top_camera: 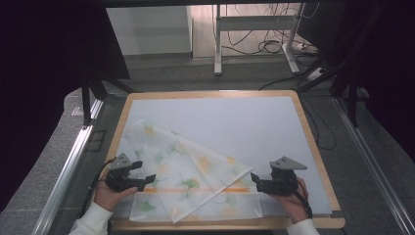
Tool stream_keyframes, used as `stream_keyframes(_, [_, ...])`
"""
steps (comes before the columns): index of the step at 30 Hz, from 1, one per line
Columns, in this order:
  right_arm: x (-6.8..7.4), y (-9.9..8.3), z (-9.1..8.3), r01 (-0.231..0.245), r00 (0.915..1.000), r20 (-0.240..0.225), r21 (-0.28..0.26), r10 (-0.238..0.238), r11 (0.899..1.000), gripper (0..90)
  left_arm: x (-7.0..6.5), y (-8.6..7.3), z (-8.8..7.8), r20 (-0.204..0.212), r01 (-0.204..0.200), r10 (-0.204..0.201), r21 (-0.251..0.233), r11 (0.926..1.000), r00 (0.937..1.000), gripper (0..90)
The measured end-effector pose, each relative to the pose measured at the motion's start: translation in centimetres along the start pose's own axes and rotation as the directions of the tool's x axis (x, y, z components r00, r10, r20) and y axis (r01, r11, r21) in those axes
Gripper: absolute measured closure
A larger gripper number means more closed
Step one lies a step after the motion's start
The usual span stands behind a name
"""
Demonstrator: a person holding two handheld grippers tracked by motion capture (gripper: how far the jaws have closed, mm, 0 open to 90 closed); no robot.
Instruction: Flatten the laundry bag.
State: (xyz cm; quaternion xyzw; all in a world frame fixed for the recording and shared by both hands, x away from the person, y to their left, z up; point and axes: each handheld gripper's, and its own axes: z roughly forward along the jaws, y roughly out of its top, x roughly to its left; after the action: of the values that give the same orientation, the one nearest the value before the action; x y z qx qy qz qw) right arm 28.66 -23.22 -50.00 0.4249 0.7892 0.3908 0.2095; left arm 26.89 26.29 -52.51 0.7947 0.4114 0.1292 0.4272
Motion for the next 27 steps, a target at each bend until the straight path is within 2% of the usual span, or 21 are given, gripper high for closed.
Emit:
stream_keyframes(8, [0.7,0.1,-0.7,0.021,0.9995,-0.023,-0.016,-0.022,1.000,24.1,0.1,0.0,-0.4,-0.002,-0.005,0.005,0.001,1.0000,1.0000,20.8])
stream_keyframes(13, [1.1,0.2,-0.2,0.038,0.9978,-0.055,0.009,-0.038,0.999,27.4,-0.1,0.0,-0.2,-0.005,-0.011,0.011,0.011,0.9999,0.9999,20.8])
stream_keyframes(21, [2.0,0.7,-0.6,0.060,0.9944,-0.087,0.000,-0.060,0.998,31.5,-0.5,0.1,-0.2,-0.004,-0.029,0.030,0.015,0.9995,0.9996,21.0])
stream_keyframes(27, [2.2,0.9,-0.5,0.053,0.9924,-0.112,0.004,-0.052,0.999,32.9,-0.5,0.2,0.1,0.001,-0.038,0.038,0.026,0.9989,0.9993,21.0])
